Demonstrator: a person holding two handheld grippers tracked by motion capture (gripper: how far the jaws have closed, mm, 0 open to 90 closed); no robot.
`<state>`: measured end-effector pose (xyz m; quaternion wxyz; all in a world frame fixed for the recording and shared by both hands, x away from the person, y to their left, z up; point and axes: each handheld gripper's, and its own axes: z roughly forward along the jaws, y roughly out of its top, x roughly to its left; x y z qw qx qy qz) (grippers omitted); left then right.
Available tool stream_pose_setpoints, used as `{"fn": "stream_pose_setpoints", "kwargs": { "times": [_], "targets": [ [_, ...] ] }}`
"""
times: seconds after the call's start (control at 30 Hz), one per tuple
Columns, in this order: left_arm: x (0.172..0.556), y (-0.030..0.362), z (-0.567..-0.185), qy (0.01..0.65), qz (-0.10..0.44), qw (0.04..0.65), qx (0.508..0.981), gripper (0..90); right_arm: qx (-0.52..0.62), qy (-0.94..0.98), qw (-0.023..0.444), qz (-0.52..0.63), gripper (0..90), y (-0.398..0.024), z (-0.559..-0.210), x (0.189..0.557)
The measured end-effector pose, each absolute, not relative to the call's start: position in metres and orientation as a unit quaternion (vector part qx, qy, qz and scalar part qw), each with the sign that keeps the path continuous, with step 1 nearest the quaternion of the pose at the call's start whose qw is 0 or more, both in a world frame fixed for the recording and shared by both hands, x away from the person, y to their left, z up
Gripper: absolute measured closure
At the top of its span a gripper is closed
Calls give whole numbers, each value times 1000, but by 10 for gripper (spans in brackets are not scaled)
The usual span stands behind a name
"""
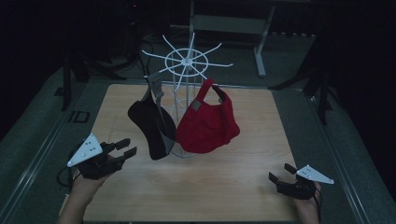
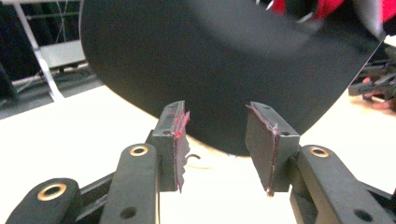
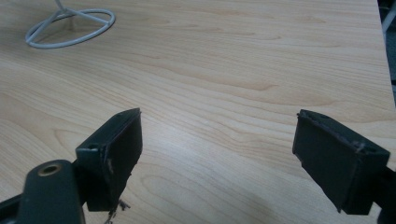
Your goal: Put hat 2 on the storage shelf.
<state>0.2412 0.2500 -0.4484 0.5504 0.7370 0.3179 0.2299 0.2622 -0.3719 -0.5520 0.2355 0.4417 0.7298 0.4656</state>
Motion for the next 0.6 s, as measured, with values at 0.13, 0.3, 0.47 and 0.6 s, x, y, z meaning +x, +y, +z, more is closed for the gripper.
{"fn": "stream_pose_setpoints", "kwargs": {
  "times": [0.13,0.3,0.47,0.6],
  "targets": [
    [242,252,-472,329,220,547,738,584,442,732,236,461,157,-371,-554,262],
    [241,255,-492,343,202,546,737,575,444,732,239,459,157,-371,-554,262],
    [240,256,-513,358,187,541,738,548,444,730,239,461,158,-371,-553,262],
    [238,257,-523,365,185,531,742,549,444,729,241,461,157,-371,-554,262]
  ]
}}
